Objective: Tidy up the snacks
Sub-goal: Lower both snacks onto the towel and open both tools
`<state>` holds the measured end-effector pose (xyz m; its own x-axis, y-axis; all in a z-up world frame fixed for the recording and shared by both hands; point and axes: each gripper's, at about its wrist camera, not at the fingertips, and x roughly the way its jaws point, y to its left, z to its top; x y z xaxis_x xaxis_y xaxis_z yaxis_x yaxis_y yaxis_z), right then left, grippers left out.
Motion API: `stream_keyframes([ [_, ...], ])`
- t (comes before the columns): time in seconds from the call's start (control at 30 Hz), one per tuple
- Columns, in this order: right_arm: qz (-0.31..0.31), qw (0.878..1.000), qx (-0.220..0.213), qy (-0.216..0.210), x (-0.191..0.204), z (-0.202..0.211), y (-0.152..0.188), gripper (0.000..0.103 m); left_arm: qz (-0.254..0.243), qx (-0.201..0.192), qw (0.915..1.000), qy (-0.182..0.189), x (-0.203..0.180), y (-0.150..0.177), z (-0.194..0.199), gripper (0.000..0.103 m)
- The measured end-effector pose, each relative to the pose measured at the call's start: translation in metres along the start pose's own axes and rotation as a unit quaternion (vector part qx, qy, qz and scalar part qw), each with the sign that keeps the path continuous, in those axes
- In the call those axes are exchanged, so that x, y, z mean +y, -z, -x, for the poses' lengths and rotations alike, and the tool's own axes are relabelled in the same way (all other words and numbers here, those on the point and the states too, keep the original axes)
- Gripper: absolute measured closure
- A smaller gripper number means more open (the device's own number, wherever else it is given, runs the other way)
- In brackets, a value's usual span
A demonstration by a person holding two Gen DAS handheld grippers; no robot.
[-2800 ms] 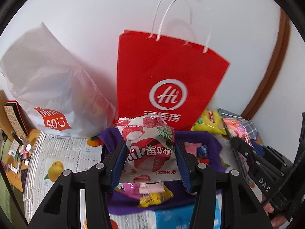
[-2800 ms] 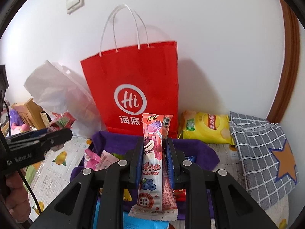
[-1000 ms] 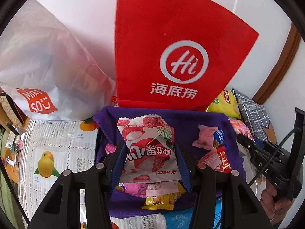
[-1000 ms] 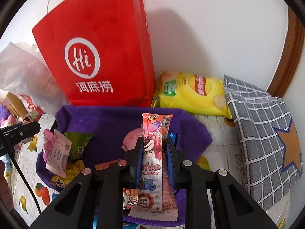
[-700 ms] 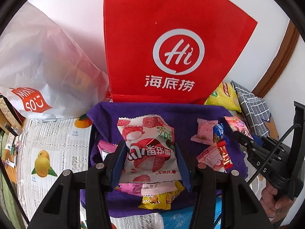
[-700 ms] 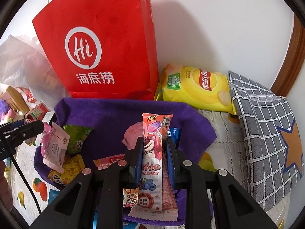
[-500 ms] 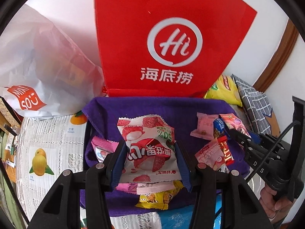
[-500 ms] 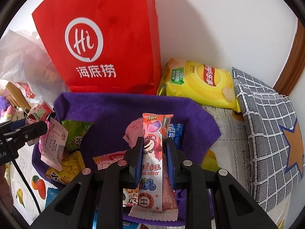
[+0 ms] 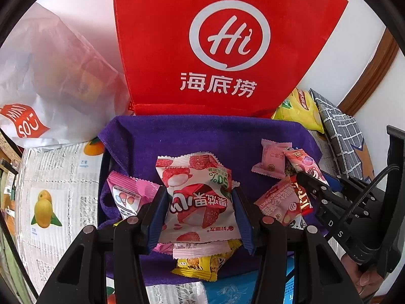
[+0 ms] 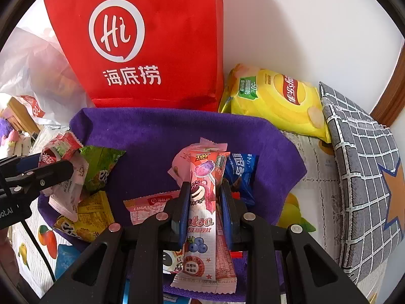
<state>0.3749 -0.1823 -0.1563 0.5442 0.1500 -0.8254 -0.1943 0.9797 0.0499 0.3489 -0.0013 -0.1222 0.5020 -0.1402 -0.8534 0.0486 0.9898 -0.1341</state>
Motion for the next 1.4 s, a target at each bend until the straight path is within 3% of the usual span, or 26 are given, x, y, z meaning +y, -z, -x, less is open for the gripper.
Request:
stream_keyframes([
  [0.4,0.003,1.0,0.012,0.004,0.003,-0.005,0.0,0.078,0.001,0.015,0.9999,0.0,-0.002,0.0,-0.013,0.054],
  [1.17,0.014,1.0,-0.013,0.001,0.01,0.013,0.002,0.077,0.007,0.009,0.9999,-0.005,0.001,-0.001,-0.006,0.053],
  [1.4,0.013,1.0,-0.02,0.0,0.011,0.019,0.001,0.067,0.013,-0.004,0.9999,-0.005,0.001,-0.001,0.002,0.053],
])
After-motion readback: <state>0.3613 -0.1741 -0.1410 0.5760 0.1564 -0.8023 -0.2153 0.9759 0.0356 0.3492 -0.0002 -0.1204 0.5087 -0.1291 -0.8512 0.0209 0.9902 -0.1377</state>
